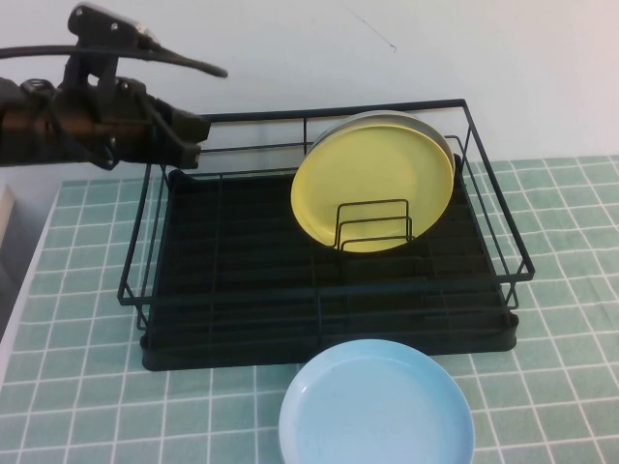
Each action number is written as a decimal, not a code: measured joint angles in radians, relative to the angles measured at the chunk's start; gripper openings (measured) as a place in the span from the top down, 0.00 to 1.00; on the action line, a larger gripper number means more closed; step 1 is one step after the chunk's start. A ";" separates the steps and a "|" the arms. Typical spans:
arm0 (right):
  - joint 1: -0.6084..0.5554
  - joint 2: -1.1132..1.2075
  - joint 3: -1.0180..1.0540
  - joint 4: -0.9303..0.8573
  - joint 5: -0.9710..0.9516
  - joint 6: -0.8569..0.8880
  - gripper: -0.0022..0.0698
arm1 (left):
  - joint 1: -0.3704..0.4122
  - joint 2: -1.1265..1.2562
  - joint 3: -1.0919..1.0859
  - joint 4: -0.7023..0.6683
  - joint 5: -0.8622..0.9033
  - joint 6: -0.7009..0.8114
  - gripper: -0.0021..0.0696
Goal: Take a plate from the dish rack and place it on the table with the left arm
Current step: Grasp the plate from the shelf
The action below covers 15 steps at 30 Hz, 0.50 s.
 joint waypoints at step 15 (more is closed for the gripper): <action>0.000 0.000 0.000 0.000 0.000 0.000 0.97 | -0.237 0.181 -0.066 -0.127 -0.210 0.224 0.33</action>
